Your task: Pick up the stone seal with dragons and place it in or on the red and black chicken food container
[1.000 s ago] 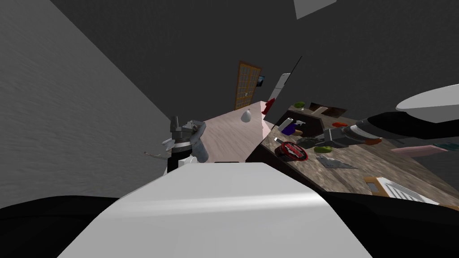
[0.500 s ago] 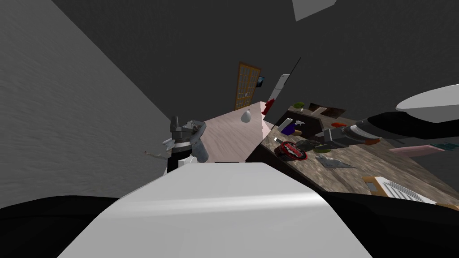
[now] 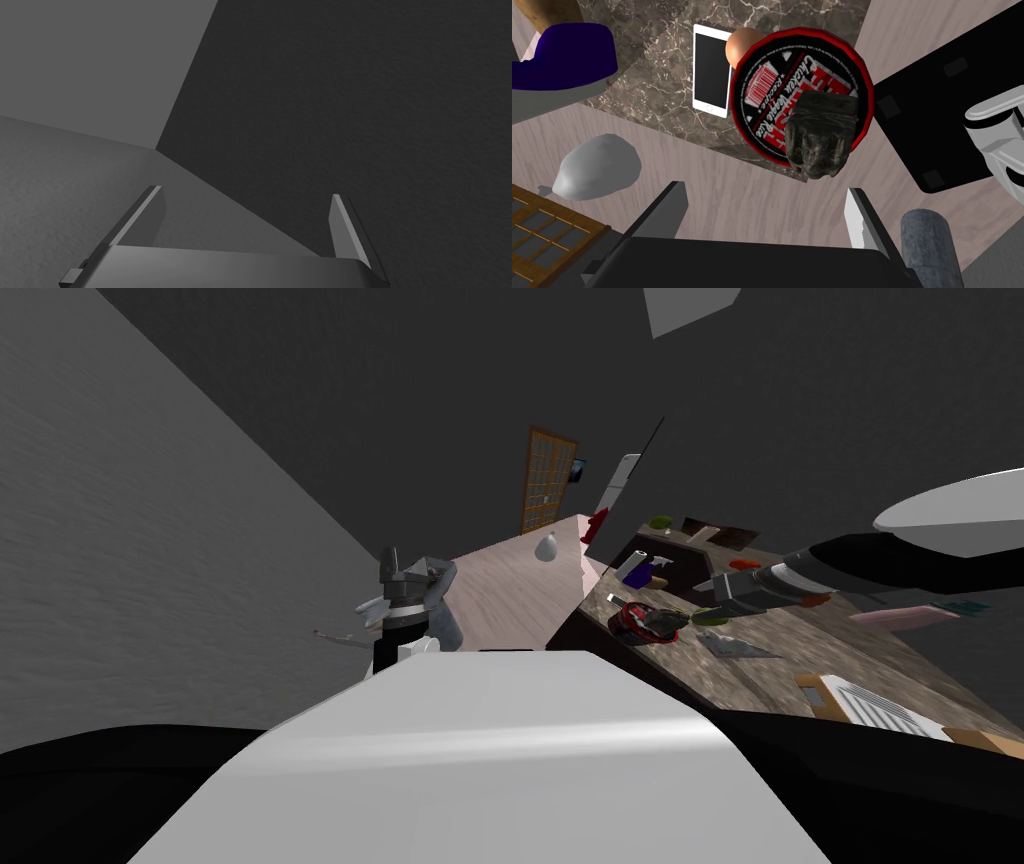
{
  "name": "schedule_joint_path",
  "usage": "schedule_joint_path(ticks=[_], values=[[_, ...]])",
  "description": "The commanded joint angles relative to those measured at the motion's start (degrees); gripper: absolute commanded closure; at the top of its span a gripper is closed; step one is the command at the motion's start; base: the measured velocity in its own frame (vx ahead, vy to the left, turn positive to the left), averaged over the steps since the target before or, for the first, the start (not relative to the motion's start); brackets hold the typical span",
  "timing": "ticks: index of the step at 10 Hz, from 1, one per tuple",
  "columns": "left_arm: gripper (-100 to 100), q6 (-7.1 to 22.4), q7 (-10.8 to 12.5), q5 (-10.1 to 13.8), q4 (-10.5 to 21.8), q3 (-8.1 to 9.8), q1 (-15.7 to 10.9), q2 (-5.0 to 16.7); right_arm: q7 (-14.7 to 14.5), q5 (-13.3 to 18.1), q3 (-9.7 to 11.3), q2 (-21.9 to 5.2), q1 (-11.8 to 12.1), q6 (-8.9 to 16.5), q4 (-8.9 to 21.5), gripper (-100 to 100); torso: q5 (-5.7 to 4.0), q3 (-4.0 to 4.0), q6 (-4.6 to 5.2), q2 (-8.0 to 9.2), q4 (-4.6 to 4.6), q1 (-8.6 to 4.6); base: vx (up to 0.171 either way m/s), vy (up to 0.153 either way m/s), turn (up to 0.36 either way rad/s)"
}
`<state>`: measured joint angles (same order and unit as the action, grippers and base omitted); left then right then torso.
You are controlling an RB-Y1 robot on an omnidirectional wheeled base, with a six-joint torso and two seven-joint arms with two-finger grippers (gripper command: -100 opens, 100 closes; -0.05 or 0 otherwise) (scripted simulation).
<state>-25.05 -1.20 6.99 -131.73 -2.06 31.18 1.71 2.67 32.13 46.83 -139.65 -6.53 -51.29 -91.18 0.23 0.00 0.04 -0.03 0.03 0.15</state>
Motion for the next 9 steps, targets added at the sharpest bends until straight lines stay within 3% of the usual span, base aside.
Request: schedule_joint_path(ticks=[1,2,3,4,5,6,7,8,9], values=[[0,0.0,0.0,0.0,0.0,0.0,0.0,0.0,2.86,2.86,-0.8,1.11,-2.86,-2.64,-1.11,-100,0.0,0.0,0.0,0.0,0.0,0.0,0.007,-0.033,-0.05],[0,0.0,0.0,0.0,0.0,0.0,0.0,0.0,3.87,4.16,-0.8,1.11,-4.17,-2.64,-1.11,-100,0.0,-0.01,0.01,-0.01,0.0,-0.01,0.005,-0.029,-0.032],[0,0.0,0.0,0.0,0.0,0.0,0.0,0.0,5.93,6.18,-1.54,2.18,-5.85,-4.95,-1.95,-100,0.01,0.0,0.0,0.0,0.0,0.01,0.013,-0.039,-0.068],[0,0.0,0.0,0.0,0.0,0.0,0.0,0.0,6.91,7.49,-1.54,2.18,-7.47,-4.95,-1.95,-100,0.0,-0.01,0.02,-0.01,0.0,-0.02,0.009,-0.033,-0.029],[0,0.0,0.0,0.0,0.0,0.0,0.0,0.0,8.9,9.49,-2.27,3.25,-9.14,-7.26,-2.8,-100,0.0,-0.01,-0.01,-0.02,-0.01,-0.01,0.006,-0.038,-0.055],[0,0.0,0.0,0.0,0.0,0.0,0.0,0.0,9.96,10.82,-2.27,3.25,-10.45,-7.26,-2.8,-100,-0.01,-0.01,0.01,-0.01,0.0,-0.03,0.004,-0.028,-0.025],[0,0.0,0.0,0.0,0.0,0.0,0.0,0.0,12.08,12.9,-3.0,4.31,-12.08,-9.56,-3.65,-100,0.0,0.0,0.0,0.0,0.0,0.01,0.003,-0.037,-0.055],[0,0.0,0.0,0.0,0.0,0.0,0.0,0.0,13.0,14.15,-3.0,4.31,-13.97,-9.56,-3.65,-100,0.0,0.01,0.01,0.01,0.0,-0.02,0.003,-0.032,-0.031],[0,0.0,0.0,0.0,0.0,0.0,0.0,0.0,14.91,15.97,-3.73,5.38,-15.85,-11.87,-4.5,-100,0.0,0.01,0.0,0.02,0.0,0.0,0.006,-0.039,-0.061]])
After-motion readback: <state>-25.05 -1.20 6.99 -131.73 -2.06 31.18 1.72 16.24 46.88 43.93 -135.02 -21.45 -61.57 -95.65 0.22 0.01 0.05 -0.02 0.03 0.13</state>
